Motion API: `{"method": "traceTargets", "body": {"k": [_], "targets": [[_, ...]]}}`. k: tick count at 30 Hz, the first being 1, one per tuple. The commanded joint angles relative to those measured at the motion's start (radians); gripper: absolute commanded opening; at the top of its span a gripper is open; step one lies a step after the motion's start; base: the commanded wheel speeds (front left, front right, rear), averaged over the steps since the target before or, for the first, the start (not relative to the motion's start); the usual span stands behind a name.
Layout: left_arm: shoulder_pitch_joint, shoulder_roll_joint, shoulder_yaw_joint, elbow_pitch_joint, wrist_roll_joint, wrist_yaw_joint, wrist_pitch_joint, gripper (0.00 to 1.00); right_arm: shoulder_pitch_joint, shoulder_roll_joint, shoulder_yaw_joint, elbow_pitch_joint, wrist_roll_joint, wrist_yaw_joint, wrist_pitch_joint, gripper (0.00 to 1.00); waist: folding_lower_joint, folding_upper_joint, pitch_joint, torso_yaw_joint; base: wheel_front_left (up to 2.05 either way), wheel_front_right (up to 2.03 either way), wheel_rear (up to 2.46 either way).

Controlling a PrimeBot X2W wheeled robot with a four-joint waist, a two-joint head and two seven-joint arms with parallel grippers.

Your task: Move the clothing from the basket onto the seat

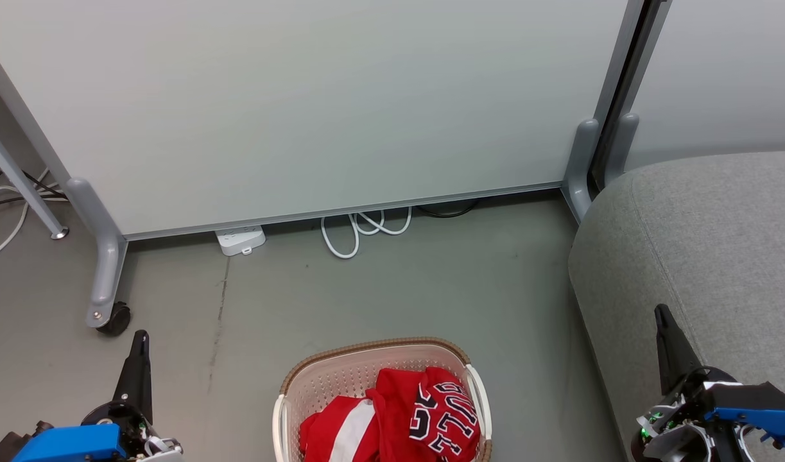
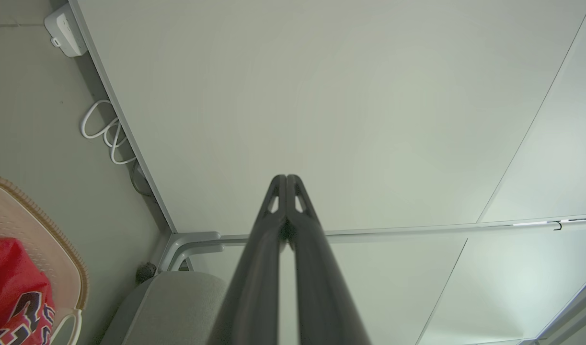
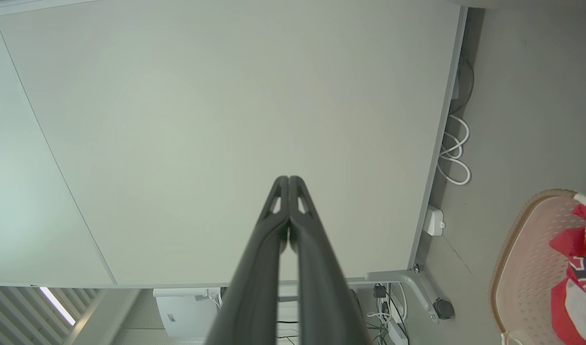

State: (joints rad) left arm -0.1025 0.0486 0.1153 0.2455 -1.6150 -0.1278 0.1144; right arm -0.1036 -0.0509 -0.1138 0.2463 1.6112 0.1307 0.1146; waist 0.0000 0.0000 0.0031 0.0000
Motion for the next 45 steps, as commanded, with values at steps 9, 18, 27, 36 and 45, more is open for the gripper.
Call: {"method": "traceTargets", "body": {"k": [9, 18, 27, 36, 45], "targets": [[0.014, -0.006, 0.000, 0.021, 0.000, 0.002, -0.002, 1.00, 0.017, 0.002, 0.001, 0.021, 0.000, 0.000, 0.000, 1.00, 0.0000, 0.0000, 0.000, 0.000, 0.00, 0.00, 0.00], [0.006, -0.008, -0.016, 0.020, 0.057, 0.001, -0.043, 1.00, 0.019, 0.003, 0.013, 0.020, -0.046, 0.000, -0.042, 1.00, 0.0000, 0.0000, 0.001, 0.001, 0.00, 0.00, 0.00], [-0.011, -0.006, -0.034, -0.003, 0.211, 0.011, -0.085, 1.00, 0.007, 0.002, 0.035, 0.007, -0.162, 0.000, -0.084, 1.00, 0.0000, 0.0000, 0.003, 0.002, 0.00, 0.00, 0.00], [-0.021, -0.004, -0.071, -0.032, 0.380, 0.039, -0.123, 1.00, -0.007, -0.001, 0.061, 0.005, -0.321, 0.000, -0.122, 1.00, 0.0000, 0.0000, 0.004, 0.004, 0.00, 0.00, 0.00], [-0.032, -0.003, -0.108, -0.048, 0.551, 0.066, -0.158, 1.00, -0.011, -0.013, 0.109, -0.011, -0.516, 0.000, -0.157, 1.00, 0.0000, 0.0000, 0.005, 0.005, 0.00, 0.00, 0.00]]}}
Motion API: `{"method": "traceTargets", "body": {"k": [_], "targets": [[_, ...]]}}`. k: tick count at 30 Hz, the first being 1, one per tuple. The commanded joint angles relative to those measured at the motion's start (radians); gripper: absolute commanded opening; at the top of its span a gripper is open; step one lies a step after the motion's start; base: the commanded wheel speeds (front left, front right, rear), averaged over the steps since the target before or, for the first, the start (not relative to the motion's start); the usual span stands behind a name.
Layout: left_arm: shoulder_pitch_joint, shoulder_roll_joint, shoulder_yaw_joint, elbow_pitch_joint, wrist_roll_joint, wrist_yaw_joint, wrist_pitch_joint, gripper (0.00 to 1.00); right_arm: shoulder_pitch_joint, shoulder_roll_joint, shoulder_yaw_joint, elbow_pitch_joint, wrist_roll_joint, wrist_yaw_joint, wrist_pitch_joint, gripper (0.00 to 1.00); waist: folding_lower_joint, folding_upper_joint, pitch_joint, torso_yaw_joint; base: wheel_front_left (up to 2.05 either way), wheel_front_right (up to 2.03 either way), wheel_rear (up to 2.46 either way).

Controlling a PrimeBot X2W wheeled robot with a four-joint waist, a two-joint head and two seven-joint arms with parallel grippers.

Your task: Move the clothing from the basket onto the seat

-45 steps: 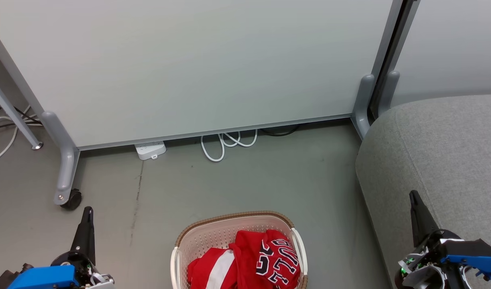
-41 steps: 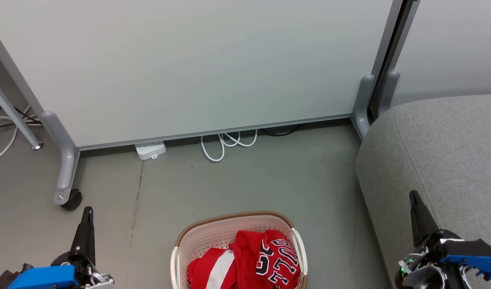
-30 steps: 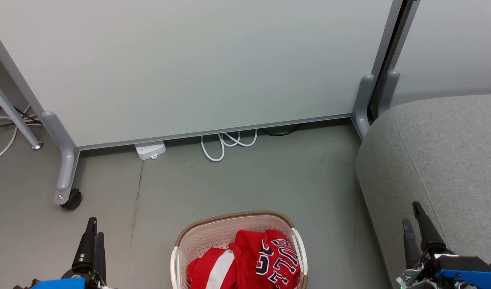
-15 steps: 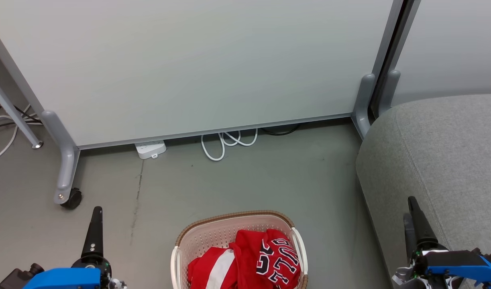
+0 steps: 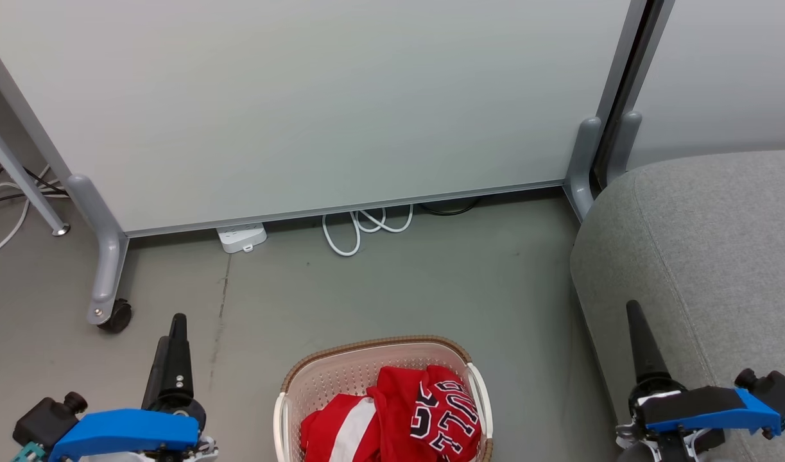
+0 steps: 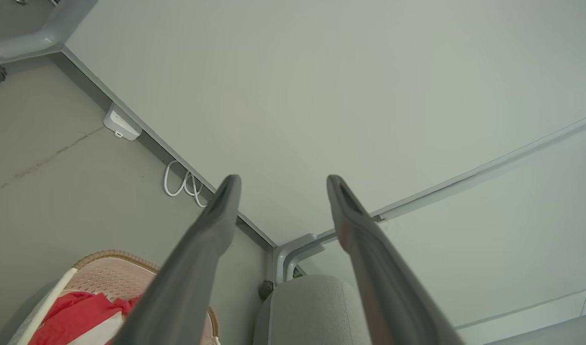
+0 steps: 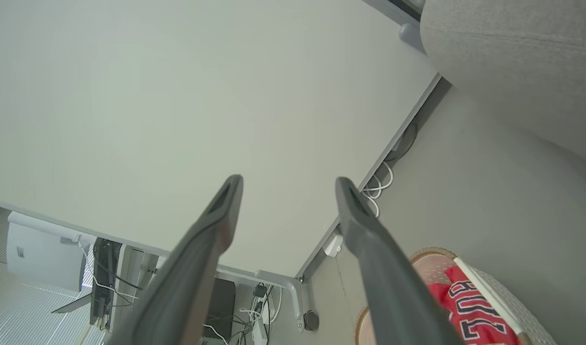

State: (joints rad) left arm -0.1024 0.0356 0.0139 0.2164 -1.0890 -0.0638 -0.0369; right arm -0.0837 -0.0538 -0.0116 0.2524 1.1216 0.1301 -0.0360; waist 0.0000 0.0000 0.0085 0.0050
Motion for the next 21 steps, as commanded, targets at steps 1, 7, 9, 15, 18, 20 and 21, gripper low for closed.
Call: {"method": "traceTargets", "body": {"k": [1, 7, 9, 15, 18, 20, 21], "targets": [[-0.033, 0.010, -0.010, -0.020, 0.043, 0.004, -0.010, 1.00, -0.031, -0.011, 0.012, -0.018, -0.046, 0.001, -0.010, 1.00, 0.0000, 0.0000, 0.000, 0.000, 0.00, 0.00, 0.00], [-0.038, 0.011, -0.033, -0.021, 0.160, 0.017, -0.031, 1.00, -0.034, -0.016, 0.038, -0.020, -0.155, 0.001, -0.031, 1.00, 0.0000, 0.0000, 0.000, 0.000, 0.00, 0.00, 0.00], [-0.039, 0.011, -0.043, -0.019, 0.203, 0.019, -0.038, 1.00, -0.032, -0.016, 0.043, -0.016, -0.185, 0.001, -0.038, 1.00, 0.0000, 0.0000, -0.001, 0.001, 0.00, 0.00, 0.00], [-0.041, 0.012, -0.066, -0.013, 0.308, 0.029, -0.057, 1.00, -0.031, -0.018, 0.057, -0.007, -0.277, 0.001, -0.058, 1.00, 0.0000, 0.0000, -0.002, 0.002, 0.00, 0.00, 0.00], [-0.042, 0.012, -0.074, -0.010, 0.352, 0.033, -0.067, 1.00, -0.030, -0.018, 0.063, -0.001, -0.318, 0.001, -0.067, 1.00, 0.0000, 0.0000, -0.003, 0.003, 0.00, 0.00, 0.00], [-0.043, 0.012, -0.079, -0.007, 0.380, 0.035, -0.073, 1.00, -0.028, -0.019, 0.066, 0.002, -0.345, 0.001, -0.073, 1.00, 0.0000, 0.0000, -0.003, 0.004, 0.00, 0.00, 0.00], [-0.043, 0.013, -0.081, -0.006, 0.393, 0.036, -0.076, 1.00, -0.028, -0.019, 0.067, 0.003, -0.357, 0.001, -0.076, 1.00, 0.0000, 0.0000, -0.004, 0.005, 0.00, 0.00, 0.00]]}}
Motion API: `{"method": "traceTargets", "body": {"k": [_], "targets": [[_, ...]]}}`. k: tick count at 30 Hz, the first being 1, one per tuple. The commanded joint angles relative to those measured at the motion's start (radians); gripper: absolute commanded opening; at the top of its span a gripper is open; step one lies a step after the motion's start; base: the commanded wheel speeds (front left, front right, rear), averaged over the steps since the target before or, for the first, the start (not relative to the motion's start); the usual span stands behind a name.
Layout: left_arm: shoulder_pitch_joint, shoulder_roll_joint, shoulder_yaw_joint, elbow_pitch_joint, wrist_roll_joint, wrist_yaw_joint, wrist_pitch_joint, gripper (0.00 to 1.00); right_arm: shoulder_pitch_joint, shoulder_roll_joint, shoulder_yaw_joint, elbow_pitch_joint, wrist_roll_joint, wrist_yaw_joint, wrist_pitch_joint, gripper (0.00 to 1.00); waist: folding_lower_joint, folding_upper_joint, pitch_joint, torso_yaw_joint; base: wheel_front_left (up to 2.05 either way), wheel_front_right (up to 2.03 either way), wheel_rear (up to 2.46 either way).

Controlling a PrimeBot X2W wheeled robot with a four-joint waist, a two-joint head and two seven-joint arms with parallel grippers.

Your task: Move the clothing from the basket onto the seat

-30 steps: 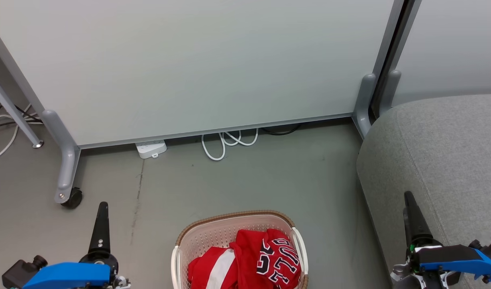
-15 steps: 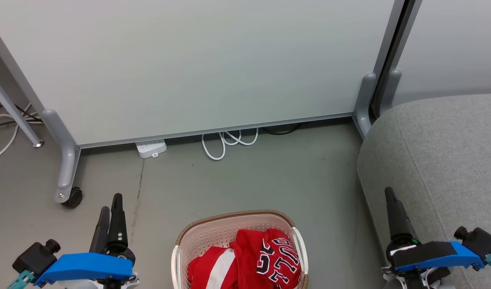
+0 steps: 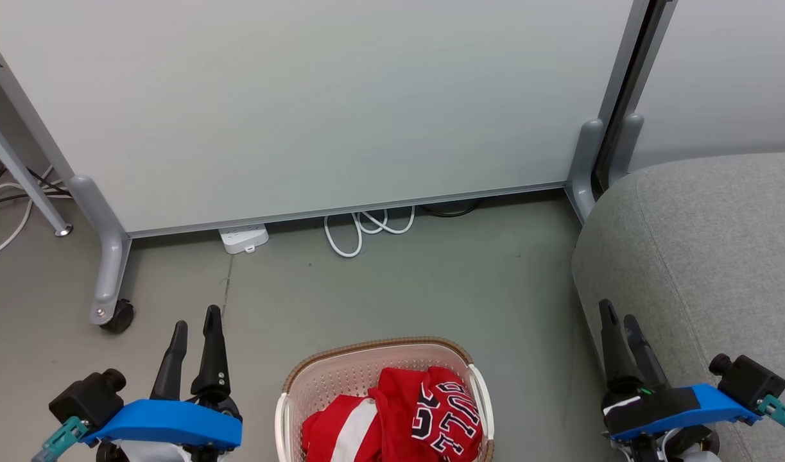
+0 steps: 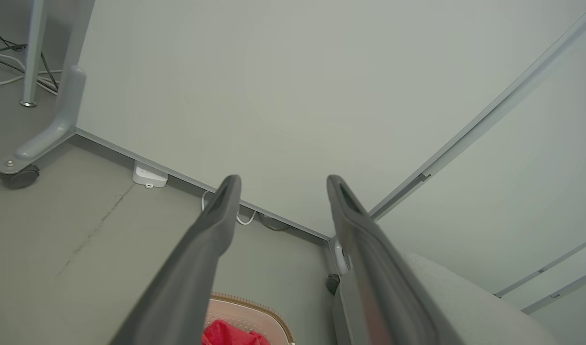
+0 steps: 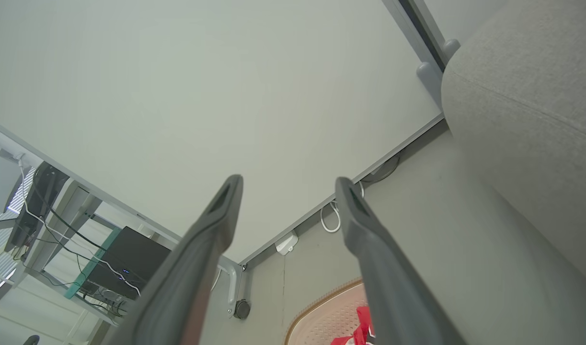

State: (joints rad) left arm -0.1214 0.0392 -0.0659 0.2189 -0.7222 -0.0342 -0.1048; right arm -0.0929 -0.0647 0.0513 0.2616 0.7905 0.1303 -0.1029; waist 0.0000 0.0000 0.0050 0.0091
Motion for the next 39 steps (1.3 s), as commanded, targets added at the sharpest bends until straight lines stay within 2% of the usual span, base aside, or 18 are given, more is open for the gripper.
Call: {"method": "traceTargets", "body": {"k": [1, 26, 39], "targets": [[-0.024, 0.009, -0.003, -0.008, 0.039, 0.007, -0.011, 1.00, -0.018, -0.008, 0.005, -0.004, -0.037, 0.000, -0.012, 1.00, 0.0000, 0.0000, -0.001, 0.001, 0.00, 0.00, 0.00], [-0.031, 0.011, -0.050, 0.028, 0.321, 0.016, -0.077, 1.00, -0.017, -0.001, 0.024, 0.050, -0.314, 0.000, -0.079, 1.00, 0.0000, 0.0000, -0.013, 0.014, 0.00, 0.00, 0.00], [-0.034, 0.012, -0.070, 0.044, 0.427, 0.022, -0.103, 1.00, -0.022, 0.003, 0.033, 0.069, -0.428, 0.000, -0.106, 1.00, 0.0000, 0.0000, -0.010, 0.014, 0.00, 0.00, 0.00]]}}
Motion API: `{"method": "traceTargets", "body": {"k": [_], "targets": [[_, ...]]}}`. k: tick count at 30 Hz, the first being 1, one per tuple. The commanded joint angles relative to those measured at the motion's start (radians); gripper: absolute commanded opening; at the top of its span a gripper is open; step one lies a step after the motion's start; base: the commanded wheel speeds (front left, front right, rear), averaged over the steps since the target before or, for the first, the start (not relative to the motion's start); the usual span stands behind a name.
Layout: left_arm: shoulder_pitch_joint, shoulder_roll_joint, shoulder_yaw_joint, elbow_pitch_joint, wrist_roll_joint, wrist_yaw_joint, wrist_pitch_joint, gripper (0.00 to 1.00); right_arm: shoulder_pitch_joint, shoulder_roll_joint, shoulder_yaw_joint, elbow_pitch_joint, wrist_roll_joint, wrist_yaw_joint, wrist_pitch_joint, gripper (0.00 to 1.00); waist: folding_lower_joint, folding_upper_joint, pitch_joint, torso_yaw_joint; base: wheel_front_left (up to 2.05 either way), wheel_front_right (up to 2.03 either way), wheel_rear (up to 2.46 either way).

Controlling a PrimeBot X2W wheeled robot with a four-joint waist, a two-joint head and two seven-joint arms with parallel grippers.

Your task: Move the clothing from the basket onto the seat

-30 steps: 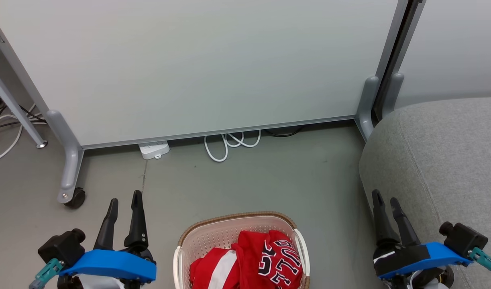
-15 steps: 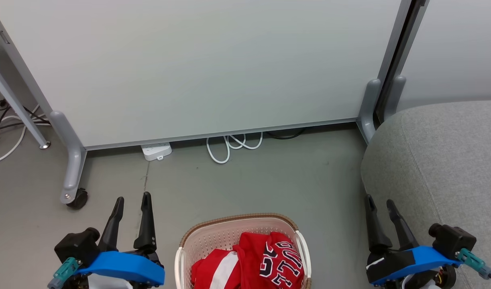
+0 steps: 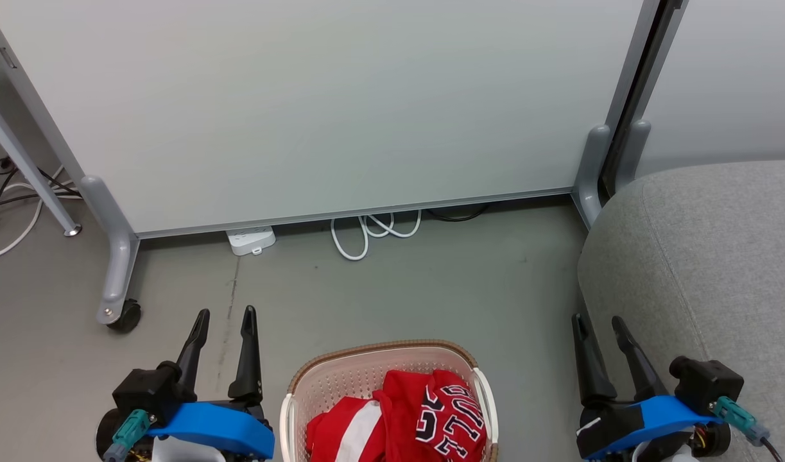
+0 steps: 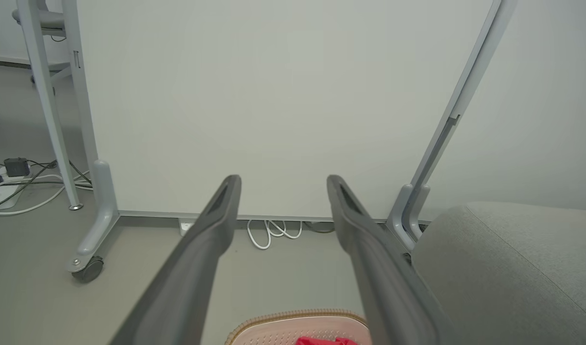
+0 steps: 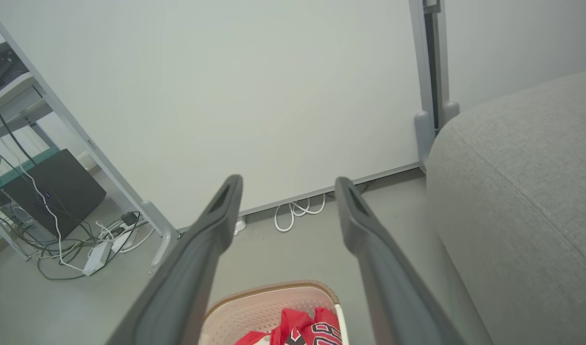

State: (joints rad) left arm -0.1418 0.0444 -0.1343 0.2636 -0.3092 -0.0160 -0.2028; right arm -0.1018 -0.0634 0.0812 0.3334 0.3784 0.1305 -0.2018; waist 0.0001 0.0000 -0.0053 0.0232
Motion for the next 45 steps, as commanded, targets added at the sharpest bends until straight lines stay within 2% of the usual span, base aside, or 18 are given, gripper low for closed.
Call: {"method": "traceTargets", "body": {"k": [1, 23, 31, 45], "targets": [[-0.014, 0.007, -0.003, 0.001, 0.020, 0.004, -0.007, 1.00, -0.014, 0.001, 0.004, -0.002, -0.024, 0.000, -0.008, 1.00, 0.0000, 0.0000, 0.001, 0.000, 0.00, 0.00, 0.00], [-0.024, 0.008, -0.028, 0.046, 0.153, -0.019, -0.050, 1.00, -0.015, 0.004, 0.023, 0.012, -0.193, 0.000, -0.051, 1.00, -0.0001, 0.0000, -0.001, 0.006, 0.00, 0.00, 0.00], [-0.028, 0.009, -0.038, 0.062, 0.202, -0.015, -0.066, 1.00, -0.014, 0.005, 0.029, 0.021, -0.247, 0.000, -0.066, 1.00, -0.0001, 0.0000, -0.002, 0.012, 0.00, 0.00, 0.00], [-0.026, 0.008, -0.024, 0.089, 0.180, -0.026, -0.063, 1.00, -0.014, 0.008, 0.025, 0.032, -0.240, 0.000, -0.065, 1.00, -0.0001, 0.0000, 0.000, 0.011, 0.00, 0.00, 0.00]]}}
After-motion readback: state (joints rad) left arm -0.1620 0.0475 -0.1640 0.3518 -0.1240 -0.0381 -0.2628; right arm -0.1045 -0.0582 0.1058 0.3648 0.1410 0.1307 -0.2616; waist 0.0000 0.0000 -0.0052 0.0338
